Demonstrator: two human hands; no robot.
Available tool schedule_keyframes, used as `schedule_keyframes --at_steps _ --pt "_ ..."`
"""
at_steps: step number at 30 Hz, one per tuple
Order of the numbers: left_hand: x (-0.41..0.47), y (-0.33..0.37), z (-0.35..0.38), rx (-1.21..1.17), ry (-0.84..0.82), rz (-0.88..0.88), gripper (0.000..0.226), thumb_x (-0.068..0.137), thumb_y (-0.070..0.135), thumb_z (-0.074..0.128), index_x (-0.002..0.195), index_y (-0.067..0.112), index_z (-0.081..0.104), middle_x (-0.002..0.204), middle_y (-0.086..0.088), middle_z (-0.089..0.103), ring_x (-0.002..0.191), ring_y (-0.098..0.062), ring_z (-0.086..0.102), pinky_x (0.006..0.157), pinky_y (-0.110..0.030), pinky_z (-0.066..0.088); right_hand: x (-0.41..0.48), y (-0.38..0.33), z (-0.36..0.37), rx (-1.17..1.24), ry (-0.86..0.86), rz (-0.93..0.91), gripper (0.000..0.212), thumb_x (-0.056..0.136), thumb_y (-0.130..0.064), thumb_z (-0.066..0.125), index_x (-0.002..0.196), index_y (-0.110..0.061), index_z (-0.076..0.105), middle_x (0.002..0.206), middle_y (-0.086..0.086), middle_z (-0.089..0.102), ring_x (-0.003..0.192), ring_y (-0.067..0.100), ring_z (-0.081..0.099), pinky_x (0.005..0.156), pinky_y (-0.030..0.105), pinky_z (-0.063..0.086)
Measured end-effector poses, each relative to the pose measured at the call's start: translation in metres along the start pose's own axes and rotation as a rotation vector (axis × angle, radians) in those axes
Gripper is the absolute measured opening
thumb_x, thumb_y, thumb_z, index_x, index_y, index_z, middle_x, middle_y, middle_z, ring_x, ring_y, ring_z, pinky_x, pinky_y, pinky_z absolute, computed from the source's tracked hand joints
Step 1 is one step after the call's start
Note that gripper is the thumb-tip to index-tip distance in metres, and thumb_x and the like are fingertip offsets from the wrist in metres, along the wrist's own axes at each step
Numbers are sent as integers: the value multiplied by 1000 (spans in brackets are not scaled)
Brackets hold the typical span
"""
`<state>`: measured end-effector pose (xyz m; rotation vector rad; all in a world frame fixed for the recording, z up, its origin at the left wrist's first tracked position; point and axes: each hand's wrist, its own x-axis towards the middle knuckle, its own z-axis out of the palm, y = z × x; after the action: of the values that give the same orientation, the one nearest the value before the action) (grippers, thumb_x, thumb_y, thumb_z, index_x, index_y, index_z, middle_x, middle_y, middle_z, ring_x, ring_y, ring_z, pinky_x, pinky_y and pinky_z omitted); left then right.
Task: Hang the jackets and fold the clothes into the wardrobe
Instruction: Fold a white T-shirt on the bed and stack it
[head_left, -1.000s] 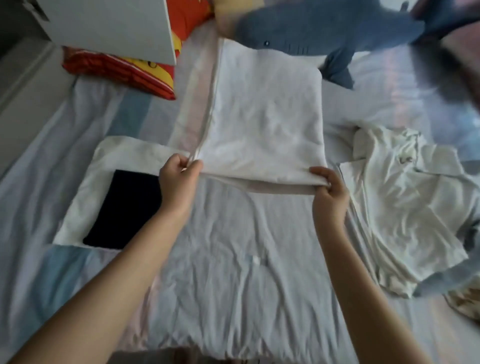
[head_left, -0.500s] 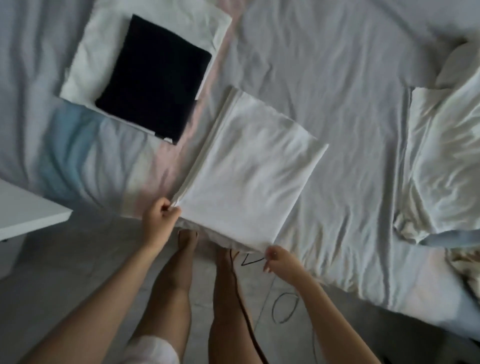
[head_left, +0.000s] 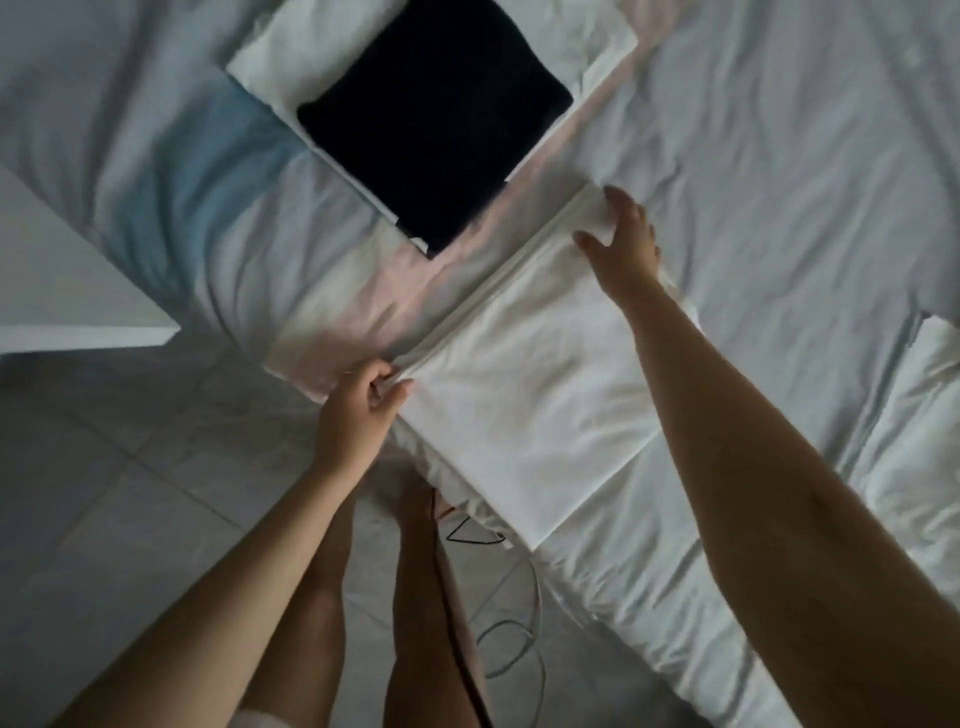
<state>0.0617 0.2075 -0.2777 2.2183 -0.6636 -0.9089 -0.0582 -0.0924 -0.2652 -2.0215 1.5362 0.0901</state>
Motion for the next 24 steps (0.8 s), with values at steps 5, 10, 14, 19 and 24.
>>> schedule_keyframes --at_steps 5,10,14,19,24 --pt "-3 -8 0 2 34 16 31 85 37 60 91 7 62 75 -7 63 66 -22 58 61 -34 44 26 -15 1 116 157 57 22 85 -23 63 104 -15 69 98 2 69 90 16 61 66 20 37" --pt "-7 -6 0 -63 94 17 17 93 24 59 89 8 60 70 2 57 63 -7 52 54 -12 36 35 -10 -11 332 282 127 20 85 -20 66 99 -7 72 88 1 67 80 9 58 55 6 36" --pt "-4 -13 7 -38 166 -10 19 94 28 57 88 10 57 66 6 50 61 -16 52 54 -24 30 53 -18 -6 255 204 91 20 84 -24 67 98 -11 71 87 -1 66 78 8 57 58 9 41" --pt "-2 0 19 171 318 -132 15 84 22 58 88 9 52 74 -8 57 71 -33 60 64 -38 45 55 -21 8 107 193 43 25 85 -24 64 108 -13 64 105 2 64 94 15 57 87 30 46" --pt "-3 27 40 530 237 285 45 75 12 46 119 13 55 135 -11 50 115 -26 44 87 -41 30 -7 -18 38 -146 494 -436 44 94 -27 44 129 -3 53 132 14 55 125 28 47 104 39 33"
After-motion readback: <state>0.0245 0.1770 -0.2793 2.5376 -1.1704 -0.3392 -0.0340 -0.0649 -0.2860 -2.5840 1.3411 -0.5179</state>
